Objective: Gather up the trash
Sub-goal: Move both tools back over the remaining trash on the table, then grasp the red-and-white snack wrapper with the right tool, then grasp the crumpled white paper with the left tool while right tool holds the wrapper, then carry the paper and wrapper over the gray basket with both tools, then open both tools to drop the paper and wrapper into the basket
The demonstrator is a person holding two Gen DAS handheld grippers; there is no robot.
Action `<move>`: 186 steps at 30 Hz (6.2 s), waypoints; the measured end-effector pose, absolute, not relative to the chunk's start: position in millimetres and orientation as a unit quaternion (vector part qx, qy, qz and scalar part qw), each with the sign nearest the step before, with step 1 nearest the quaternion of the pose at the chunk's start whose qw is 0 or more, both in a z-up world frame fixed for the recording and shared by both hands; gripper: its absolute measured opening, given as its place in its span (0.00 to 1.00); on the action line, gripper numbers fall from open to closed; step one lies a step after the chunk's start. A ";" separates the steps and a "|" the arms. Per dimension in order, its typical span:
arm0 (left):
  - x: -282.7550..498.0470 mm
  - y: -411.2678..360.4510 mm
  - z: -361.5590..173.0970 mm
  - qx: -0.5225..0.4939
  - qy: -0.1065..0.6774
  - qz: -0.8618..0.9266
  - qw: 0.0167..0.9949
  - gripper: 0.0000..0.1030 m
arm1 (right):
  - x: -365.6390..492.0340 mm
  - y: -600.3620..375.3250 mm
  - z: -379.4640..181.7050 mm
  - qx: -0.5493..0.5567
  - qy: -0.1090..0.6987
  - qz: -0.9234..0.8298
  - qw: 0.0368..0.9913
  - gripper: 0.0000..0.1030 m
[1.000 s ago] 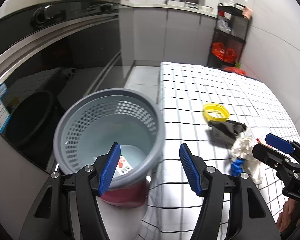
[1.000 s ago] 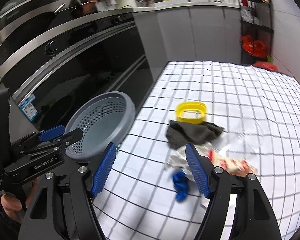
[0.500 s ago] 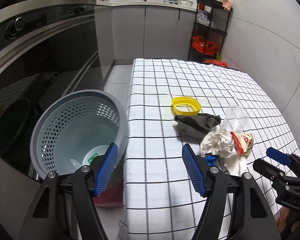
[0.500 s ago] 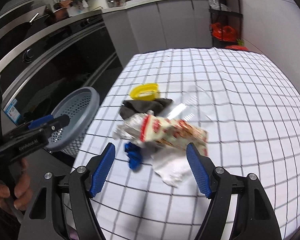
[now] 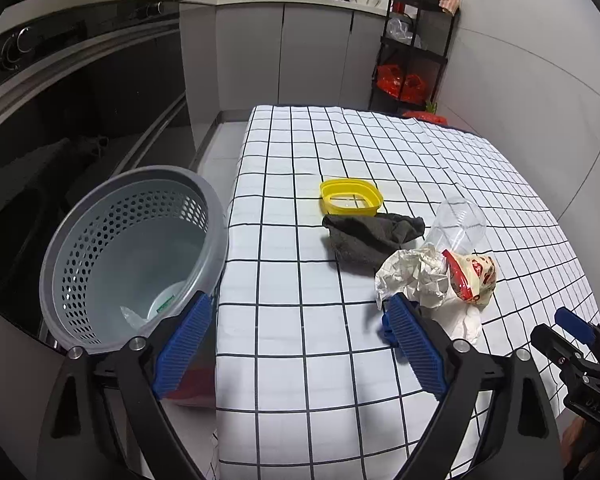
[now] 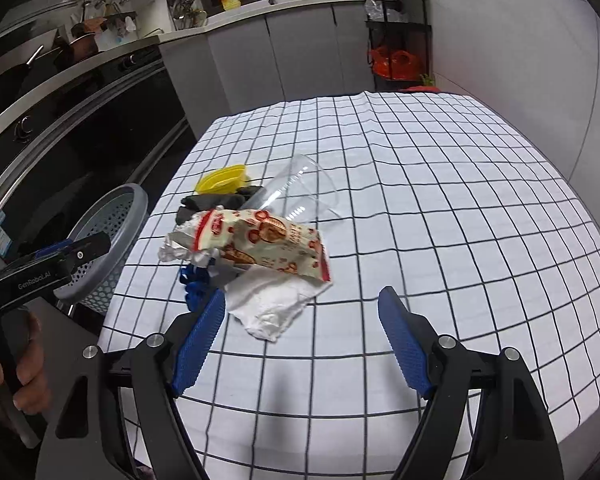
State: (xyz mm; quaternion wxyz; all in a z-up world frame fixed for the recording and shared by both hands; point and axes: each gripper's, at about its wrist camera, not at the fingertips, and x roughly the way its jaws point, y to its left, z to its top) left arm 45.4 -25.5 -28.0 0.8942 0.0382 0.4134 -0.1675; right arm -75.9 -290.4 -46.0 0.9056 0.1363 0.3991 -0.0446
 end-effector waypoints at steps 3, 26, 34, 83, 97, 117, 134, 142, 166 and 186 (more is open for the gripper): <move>43.5 -27.7 -32.0 0.040 0.414 -0.166 0.894 0.87 | -75.9 -294.8 -52.8 0.142 0.404 -0.049 0.903 0.73; 42.5 -41.4 -50.2 0.056 0.427 -0.165 0.887 0.88 | -10.3 -271.4 -69.0 0.024 0.405 0.008 0.914 0.78; 44.7 -42.6 -52.3 0.056 0.431 -0.160 0.886 0.87 | 9.0 -255.7 -72.1 -0.040 0.401 0.026 0.915 0.78; 66.3 -68.8 -67.1 0.059 0.425 -0.163 0.888 0.89 | -44.4 -337.6 -55.6 0.222 0.347 0.003 0.911 0.32; 99.8 -85.6 -91.5 0.059 0.437 -0.148 0.885 0.76 | -46.2 -343.1 -57.8 0.230 0.351 0.005 0.908 0.32; 75.9 -55.0 -55.7 0.053 0.410 -0.150 0.898 0.35 | -44.3 -320.0 -37.2 0.217 0.336 0.024 0.916 0.32; 72.2 40.4 -6.5 0.018 0.361 -0.066 0.930 0.35 | 22.5 -219.2 -0.6 0.175 0.328 0.161 0.914 0.32; 82.2 84.5 -6.4 -0.003 0.365 -0.014 0.931 0.35 | 61.0 -160.5 12.3 0.150 0.328 0.232 0.903 0.32; 127.6 133.9 -22.6 -0.019 0.384 0.041 0.922 0.35 | 143.9 -62.3 -8.4 0.121 0.379 0.302 0.866 0.32; 159.3 144.4 -39.3 -0.034 0.406 0.043 0.912 0.53 | 179.3 -47.2 -42.3 0.131 0.431 0.280 0.848 0.39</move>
